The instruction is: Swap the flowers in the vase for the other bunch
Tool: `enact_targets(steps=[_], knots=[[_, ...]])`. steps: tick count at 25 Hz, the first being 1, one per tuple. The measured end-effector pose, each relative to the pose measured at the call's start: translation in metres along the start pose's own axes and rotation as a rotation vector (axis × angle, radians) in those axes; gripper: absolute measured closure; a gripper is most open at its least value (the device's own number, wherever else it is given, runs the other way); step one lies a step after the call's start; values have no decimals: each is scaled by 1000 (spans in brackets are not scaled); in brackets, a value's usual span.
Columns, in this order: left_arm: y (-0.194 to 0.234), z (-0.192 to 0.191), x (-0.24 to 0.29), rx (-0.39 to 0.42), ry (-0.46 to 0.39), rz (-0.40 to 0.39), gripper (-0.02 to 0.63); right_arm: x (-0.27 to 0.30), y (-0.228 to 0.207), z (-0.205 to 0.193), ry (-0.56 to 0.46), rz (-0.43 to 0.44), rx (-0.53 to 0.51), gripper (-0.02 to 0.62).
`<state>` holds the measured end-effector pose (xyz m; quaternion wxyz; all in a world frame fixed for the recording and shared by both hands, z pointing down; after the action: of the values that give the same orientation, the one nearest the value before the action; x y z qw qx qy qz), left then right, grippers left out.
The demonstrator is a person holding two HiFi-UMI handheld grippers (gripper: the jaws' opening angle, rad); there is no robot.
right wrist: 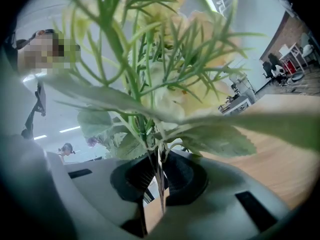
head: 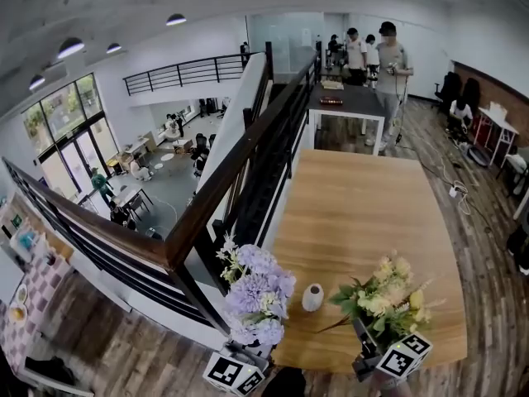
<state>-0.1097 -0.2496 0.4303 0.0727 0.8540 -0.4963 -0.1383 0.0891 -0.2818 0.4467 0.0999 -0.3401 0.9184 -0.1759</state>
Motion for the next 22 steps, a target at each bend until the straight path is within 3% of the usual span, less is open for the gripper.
enact_targets(steps=[18,22], knots=[[30,-14,9,-54,25,32,547,56,-29,65,-71,10,-114,541],[38,-16,9,-58,35,33,546,70,-34,64,-57,-1,-166,541]])
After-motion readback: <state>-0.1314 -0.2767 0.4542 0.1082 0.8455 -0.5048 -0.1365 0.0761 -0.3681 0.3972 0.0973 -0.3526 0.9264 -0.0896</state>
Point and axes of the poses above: the fingertips, and each gripper's own axes: x forward along the fingers, y to its left, z out of its top, the point moved 2 cm from there along -x, backward along the fingers, and after that the axes turned 6 degrees about -x, right-handed, at the moved point
